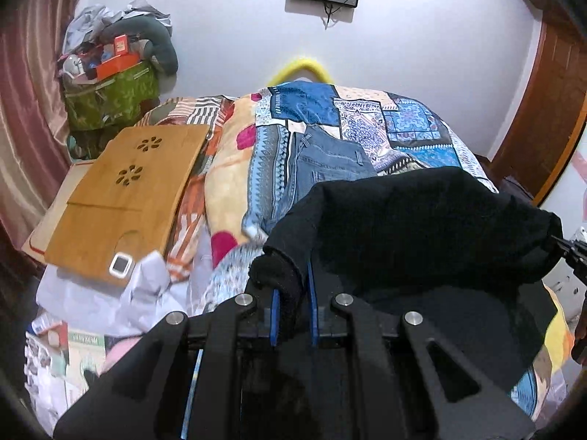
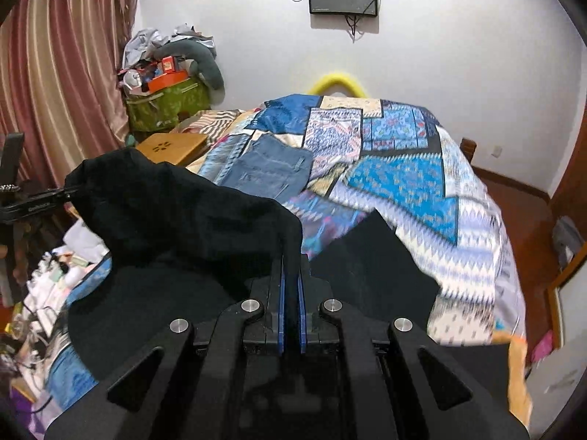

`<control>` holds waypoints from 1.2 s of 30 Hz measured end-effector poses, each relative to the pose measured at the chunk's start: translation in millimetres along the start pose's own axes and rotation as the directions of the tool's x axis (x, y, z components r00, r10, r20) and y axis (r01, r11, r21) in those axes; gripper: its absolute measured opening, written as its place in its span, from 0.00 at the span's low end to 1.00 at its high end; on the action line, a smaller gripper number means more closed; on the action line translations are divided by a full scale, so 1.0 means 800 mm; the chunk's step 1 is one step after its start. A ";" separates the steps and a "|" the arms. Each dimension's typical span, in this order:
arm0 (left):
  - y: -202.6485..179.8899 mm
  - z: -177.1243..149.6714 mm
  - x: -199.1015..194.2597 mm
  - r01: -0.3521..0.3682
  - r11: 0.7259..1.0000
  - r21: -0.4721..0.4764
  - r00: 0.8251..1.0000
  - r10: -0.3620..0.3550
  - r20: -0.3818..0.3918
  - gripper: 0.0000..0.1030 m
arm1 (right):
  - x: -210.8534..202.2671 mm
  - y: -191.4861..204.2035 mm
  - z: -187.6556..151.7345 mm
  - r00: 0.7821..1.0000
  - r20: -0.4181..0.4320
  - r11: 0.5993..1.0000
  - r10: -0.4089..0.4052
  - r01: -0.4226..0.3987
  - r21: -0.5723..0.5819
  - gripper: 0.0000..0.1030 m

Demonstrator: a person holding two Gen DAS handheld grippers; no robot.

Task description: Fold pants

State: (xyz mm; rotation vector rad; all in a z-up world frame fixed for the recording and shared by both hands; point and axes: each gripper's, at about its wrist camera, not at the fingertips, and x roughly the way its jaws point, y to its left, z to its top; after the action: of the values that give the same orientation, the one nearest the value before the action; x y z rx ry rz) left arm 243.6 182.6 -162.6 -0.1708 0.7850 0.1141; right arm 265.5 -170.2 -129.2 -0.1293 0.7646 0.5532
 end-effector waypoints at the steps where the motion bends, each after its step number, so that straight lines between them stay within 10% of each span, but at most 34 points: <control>1: 0.001 -0.008 -0.007 0.002 1.000 0.000 1.000 -0.002 -0.001 0.12 | -0.004 0.002 -0.006 1.000 -0.001 1.000 0.003 -0.003 0.005 0.04; 23: 0.037 -0.184 -0.019 -0.067 0.996 -0.052 0.972 0.054 -0.228 0.12 | -0.032 0.024 -0.149 0.986 -0.146 0.995 0.077 -0.065 0.080 0.07; 34: 0.037 -0.148 -0.064 -0.077 0.996 -0.044 0.984 0.069 -0.161 0.16 | -0.078 -0.012 -0.126 0.995 -0.095 0.993 0.012 0.000 0.118 0.15; 36: 0.026 -0.133 -0.064 -0.068 0.997 -0.030 0.987 0.063 -0.146 0.29 | -0.080 -0.017 -0.113 0.997 -0.071 0.992 -0.005 0.013 0.124 0.30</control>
State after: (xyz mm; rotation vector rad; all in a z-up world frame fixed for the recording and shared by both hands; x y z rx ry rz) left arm 130.7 180.5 -202.7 -0.1875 0.9348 0.1794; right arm 178.6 -236.6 -151.2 -0.0368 0.8647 0.4930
